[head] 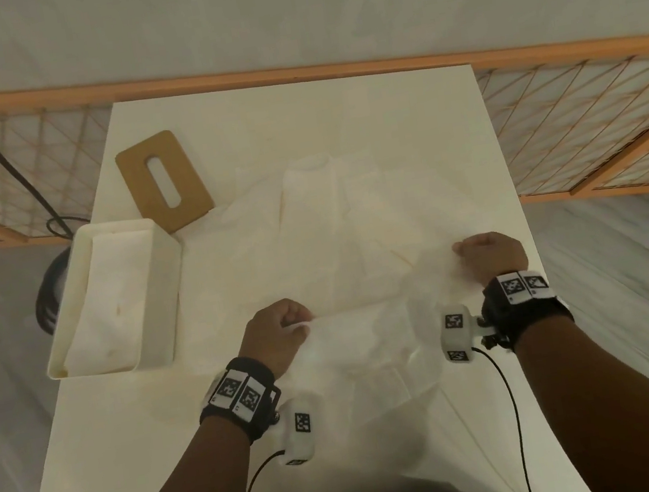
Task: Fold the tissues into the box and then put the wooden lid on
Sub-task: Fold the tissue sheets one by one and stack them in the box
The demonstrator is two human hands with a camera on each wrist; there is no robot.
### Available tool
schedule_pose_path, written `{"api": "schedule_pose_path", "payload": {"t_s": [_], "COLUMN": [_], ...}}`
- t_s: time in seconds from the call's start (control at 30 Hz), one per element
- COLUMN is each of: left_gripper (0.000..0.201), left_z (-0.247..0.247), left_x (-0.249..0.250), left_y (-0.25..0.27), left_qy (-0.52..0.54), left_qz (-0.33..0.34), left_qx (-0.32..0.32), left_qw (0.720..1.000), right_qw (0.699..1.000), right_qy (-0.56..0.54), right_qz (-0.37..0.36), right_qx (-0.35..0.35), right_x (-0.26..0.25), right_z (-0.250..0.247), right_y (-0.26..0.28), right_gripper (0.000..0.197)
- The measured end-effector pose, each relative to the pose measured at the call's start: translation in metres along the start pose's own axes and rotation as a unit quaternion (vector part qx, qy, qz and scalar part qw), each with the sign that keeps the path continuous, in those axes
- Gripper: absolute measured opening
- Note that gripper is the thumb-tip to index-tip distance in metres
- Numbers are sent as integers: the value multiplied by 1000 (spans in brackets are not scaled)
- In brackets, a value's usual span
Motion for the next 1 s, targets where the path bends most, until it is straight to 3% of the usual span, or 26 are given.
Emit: {"api": "schedule_pose_path", "payload": {"t_s": [0.07, 0.17, 0.27, 0.37, 0.47, 0.53, 0.57, 0.63, 0.7, 0.77, 0.83, 0.9, 1.0], "left_gripper": [22, 22, 11, 8, 65, 99, 102, 85, 53, 60, 70, 72, 58], "left_z": [2, 3, -5, -2, 33, 57, 66, 74, 75, 68, 52, 36, 11], "left_x": [-1, -5, 17, 61, 80, 78, 78, 79, 77, 71, 66, 63, 63], "left_y": [4, 9, 14, 16, 5, 3, 5, 10, 11, 12, 13, 15, 19], "left_qy": [-16, -63, -95, -3, 171, 289, 324, 342, 380, 442, 444, 415, 342], "left_qz": [-14, -28, 29, 86, 0, -93, -125, -136, -112, -90, -60, -33, 34], "left_qx": [-15, -28, 53, 89, -42, -127, -154, -188, -183, -149, -112, -91, -61], "left_qw": [1000, 997, 994, 992, 984, 944, 925, 911, 900, 880, 887, 905, 937], "right_qw": [998, 981, 951, 915, 873, 852, 849, 847, 843, 836, 830, 843, 893], "right_qy": [-67, -187, -264, -316, -354, -356, -348, -327, -319, -335, -366, -367, -293], "right_qz": [-1, -21, -86, -150, -185, -199, -206, -218, -226, -208, -170, -158, -173], "right_qx": [11, -51, -133, -200, -280, -327, -341, -357, -370, -381, -385, -360, -295], "right_x": [7, 4, -12, -19, -25, -28, -28, -29, -26, -21, -19, -21, -24], "right_z": [-7, -7, -13, -23, -30, -33, -33, -32, -30, -25, -17, -10, -1], "right_y": [0, 13, 40, 70, 100, 118, 123, 130, 129, 127, 124, 122, 113], "right_gripper": [10, 10, 17, 29, 36, 36, 35, 33, 29, 22, 19, 18, 51]}}
Point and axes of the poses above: each hand's wrist, its own y-axis away from the middle knuckle, its own z-axis out of the palm, x = y × z, the point moved 9 cm from there along -y, towards the middle knuckle, and after that the axes turned 11 degrees about y, right-handed, at the moved point
